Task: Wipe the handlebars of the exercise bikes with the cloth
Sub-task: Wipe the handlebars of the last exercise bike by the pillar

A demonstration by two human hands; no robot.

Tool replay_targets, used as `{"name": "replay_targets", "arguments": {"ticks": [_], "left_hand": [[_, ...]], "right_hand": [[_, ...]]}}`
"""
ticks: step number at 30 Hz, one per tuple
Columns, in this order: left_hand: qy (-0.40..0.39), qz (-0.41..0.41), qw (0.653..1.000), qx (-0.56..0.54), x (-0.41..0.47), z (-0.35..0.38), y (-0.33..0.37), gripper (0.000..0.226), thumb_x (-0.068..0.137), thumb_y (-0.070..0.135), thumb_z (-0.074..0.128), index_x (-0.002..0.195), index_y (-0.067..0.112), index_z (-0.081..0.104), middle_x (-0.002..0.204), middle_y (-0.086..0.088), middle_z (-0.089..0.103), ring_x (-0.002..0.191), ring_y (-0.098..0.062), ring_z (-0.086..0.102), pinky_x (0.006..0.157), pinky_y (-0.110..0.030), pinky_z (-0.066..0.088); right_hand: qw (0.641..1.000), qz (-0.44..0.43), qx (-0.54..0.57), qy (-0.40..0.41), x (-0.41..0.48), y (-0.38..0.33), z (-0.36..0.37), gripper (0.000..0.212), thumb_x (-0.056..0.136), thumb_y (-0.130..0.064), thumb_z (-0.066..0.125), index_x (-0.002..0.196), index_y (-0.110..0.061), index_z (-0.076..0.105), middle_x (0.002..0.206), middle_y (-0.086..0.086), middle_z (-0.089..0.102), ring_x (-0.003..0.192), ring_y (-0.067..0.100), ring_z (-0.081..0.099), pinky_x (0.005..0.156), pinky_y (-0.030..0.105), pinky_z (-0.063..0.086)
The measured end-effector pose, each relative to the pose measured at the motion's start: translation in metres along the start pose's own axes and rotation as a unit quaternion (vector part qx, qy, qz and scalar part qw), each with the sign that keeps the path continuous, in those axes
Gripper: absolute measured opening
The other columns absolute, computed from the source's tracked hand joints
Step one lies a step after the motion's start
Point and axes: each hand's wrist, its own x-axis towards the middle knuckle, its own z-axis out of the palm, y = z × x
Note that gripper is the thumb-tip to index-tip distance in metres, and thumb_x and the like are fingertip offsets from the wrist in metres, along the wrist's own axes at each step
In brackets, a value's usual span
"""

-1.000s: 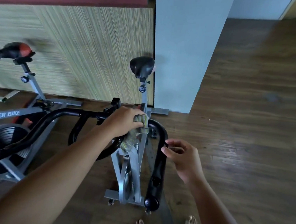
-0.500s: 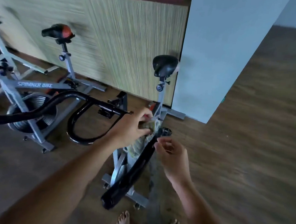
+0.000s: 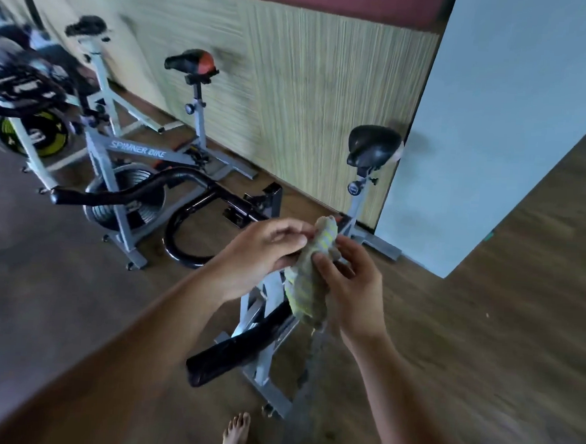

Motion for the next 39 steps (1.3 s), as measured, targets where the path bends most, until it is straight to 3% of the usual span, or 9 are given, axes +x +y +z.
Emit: {"name": "replay_targets", "arguments": {"ticks": [5, 9, 12, 16, 21, 29, 31, 35, 39], "left_hand": [[-0.006, -0.015, 0.999, 0.041, -0.014, -0.016, -0.002, 0.024, 0.101, 0.013, 0.054, 0.121, 0.015, 0.068, 0.126, 0.005, 0.069, 0.12, -0.011, 0.063, 0.098, -0.028, 0.052], [0.0, -0.026, 0.999, 0.033, -0.021, -0.018, -0.007, 0.026, 0.1, 0.018, 0.057, 0.122, 0.023, 0.067, 0.13, 0.006, 0.067, 0.121, -0.014, 0.063, 0.102, -0.034, 0.051], [-0.006, -0.05, 0.999, 0.01, -0.019, -0.016, -0.007, 0.027, 0.101, 0.014, 0.054, 0.123, 0.024, 0.065, 0.129, 0.006, 0.067, 0.118, -0.013, 0.064, 0.099, -0.033, 0.054], [0.005, -0.075, 0.997, 0.009, -0.016, -0.019, -0.011, 0.026, 0.103, 0.012, 0.052, 0.123, 0.022, 0.066, 0.129, 0.006, 0.067, 0.117, -0.018, 0.065, 0.098, -0.033, 0.055], [0.007, -0.105, 0.994, 0.016, -0.022, -0.029, -0.022, 0.024, 0.099, 0.025, 0.059, 0.122, 0.025, 0.066, 0.123, 0.005, 0.071, 0.115, -0.016, 0.066, 0.102, -0.041, 0.053], [-0.018, -0.133, 0.991, 0.021, -0.034, -0.035, -0.03, 0.028, 0.102, 0.033, 0.054, 0.129, 0.027, 0.061, 0.122, 0.009, 0.071, 0.112, -0.013, 0.068, 0.1, -0.044, 0.054], [-0.029, -0.137, 0.99, 0.011, -0.036, -0.033, -0.029, 0.029, 0.101, 0.033, 0.058, 0.128, 0.026, 0.062, 0.123, 0.006, 0.071, 0.111, -0.015, 0.069, 0.099, -0.043, 0.055], [-0.078, -0.123, 0.988, 0.049, -0.037, -0.031, -0.028, 0.028, 0.098, 0.024, 0.064, 0.125, 0.024, 0.067, 0.126, 0.005, 0.068, 0.113, -0.017, 0.067, 0.096, -0.036, 0.056], [-0.1, -0.112, 0.98, 0.131, -0.039, -0.033, -0.029, 0.027, 0.094, 0.017, 0.069, 0.12, 0.022, 0.071, 0.119, 0.012, 0.07, 0.101, -0.009, 0.07, 0.087, -0.023, 0.054]], "right_hand": [[0.996, 0.014, -0.081, 0.018, 0.018, 0.008, -0.005, 0.027, 0.087, -0.019, 0.074, 0.113, -0.019, 0.067, 0.107, 0.003, 0.073, 0.095, 0.02, 0.072, 0.084, 0.042, 0.061], [0.99, -0.002, -0.139, 0.005, 0.039, -0.003, -0.006, 0.022, 0.09, -0.017, 0.071, 0.101, -0.035, 0.065, 0.102, -0.003, 0.073, 0.09, 0.012, 0.072, 0.076, 0.03, 0.061], [0.978, 0.003, -0.202, -0.048, 0.054, -0.01, -0.001, 0.025, 0.089, -0.026, 0.073, 0.112, -0.032, 0.066, 0.107, -0.007, 0.071, 0.092, 0.009, 0.07, 0.081, 0.032, 0.06], [0.936, -0.027, -0.333, -0.114, 0.061, -0.011, 0.005, 0.036, 0.089, -0.024, 0.073, 0.124, -0.019, 0.064, 0.099, -0.013, 0.064, 0.082, -0.008, 0.059, 0.06, 0.004, 0.044], [0.923, -0.048, -0.377, -0.065, 0.073, -0.014, 0.0, 0.035, 0.085, -0.015, 0.07, 0.119, -0.022, 0.065, 0.095, -0.011, 0.064, 0.082, 0.006, 0.061, 0.058, 0.007, 0.042], [0.899, -0.052, -0.431, -0.057, 0.084, -0.011, 0.005, 0.036, 0.086, -0.017, 0.065, 0.12, -0.025, 0.066, 0.081, -0.012, 0.063, 0.057, 0.0, 0.053, 0.046, 0.01, 0.036], [0.896, -0.034, -0.433, -0.088, 0.081, -0.007, 0.008, 0.037, 0.088, -0.022, 0.064, 0.124, -0.026, 0.067, 0.078, -0.018, 0.062, 0.058, -0.004, 0.055, 0.051, 0.011, 0.038], [0.886, -0.015, -0.444, -0.133, 0.075, -0.005, 0.006, 0.041, 0.087, -0.029, 0.066, 0.128, -0.03, 0.065, 0.099, -0.011, 0.068, 0.092, 0.006, 0.064, 0.077, 0.022, 0.046], [0.865, -0.041, -0.475, -0.155, 0.069, -0.009, 0.002, 0.039, 0.088, -0.026, 0.065, 0.128, -0.026, 0.066, 0.105, -0.009, 0.07, 0.095, 0.006, 0.063, 0.08, 0.022, 0.042]]}}
